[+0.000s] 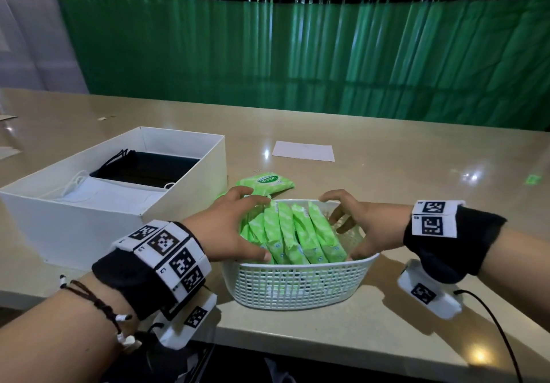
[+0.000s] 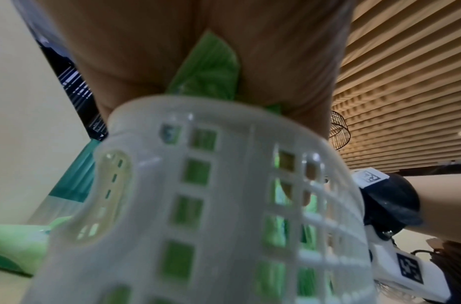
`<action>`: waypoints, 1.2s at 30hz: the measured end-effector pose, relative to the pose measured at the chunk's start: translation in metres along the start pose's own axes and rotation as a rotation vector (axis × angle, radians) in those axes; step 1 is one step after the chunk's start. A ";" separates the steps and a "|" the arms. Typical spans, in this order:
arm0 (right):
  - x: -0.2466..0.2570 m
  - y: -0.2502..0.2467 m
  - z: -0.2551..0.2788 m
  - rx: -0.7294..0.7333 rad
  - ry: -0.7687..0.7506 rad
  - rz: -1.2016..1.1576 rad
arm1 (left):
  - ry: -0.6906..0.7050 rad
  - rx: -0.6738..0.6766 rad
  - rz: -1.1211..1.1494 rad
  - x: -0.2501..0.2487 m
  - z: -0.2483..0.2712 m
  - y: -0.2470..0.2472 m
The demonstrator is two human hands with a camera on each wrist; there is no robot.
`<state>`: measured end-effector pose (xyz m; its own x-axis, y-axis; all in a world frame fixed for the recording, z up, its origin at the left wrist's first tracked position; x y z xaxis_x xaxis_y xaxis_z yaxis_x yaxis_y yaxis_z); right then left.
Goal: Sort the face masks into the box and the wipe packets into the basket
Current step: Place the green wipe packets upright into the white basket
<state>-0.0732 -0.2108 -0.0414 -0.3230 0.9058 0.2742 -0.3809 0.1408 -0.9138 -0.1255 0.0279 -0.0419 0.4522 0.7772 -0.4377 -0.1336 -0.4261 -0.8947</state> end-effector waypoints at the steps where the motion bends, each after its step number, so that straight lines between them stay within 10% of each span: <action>1: 0.000 0.000 -0.001 -0.006 0.006 0.007 | 0.007 0.001 0.004 -0.001 -0.001 0.000; 15: -0.003 0.002 -0.008 0.049 0.047 0.191 | -0.027 -0.107 0.261 -0.001 -0.005 -0.027; 22: -0.003 0.002 -0.003 0.044 0.047 0.206 | -0.121 0.175 0.050 0.009 0.003 -0.019; 28: 0.006 -0.013 0.001 0.167 -0.002 0.217 | -0.108 0.135 0.104 0.017 0.015 -0.006; 36: 0.025 -0.107 -0.052 -0.301 0.046 0.238 | -0.104 0.092 0.141 0.022 0.012 -0.002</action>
<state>0.0041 -0.1827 0.0474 -0.3300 0.9433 0.0361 -0.0261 0.0291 -0.9992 -0.1262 0.0517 -0.0515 0.3300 0.7587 -0.5617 -0.2713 -0.4937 -0.8262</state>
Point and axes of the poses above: each hand's wrist, its own z-axis away from the middle knuckle, its own y-axis out of the palm, x = y × z, the point moved 3 cm from there along -z, towards the middle knuckle, and after that the axes turned 14 degrees about y, right-handed, at the moved point
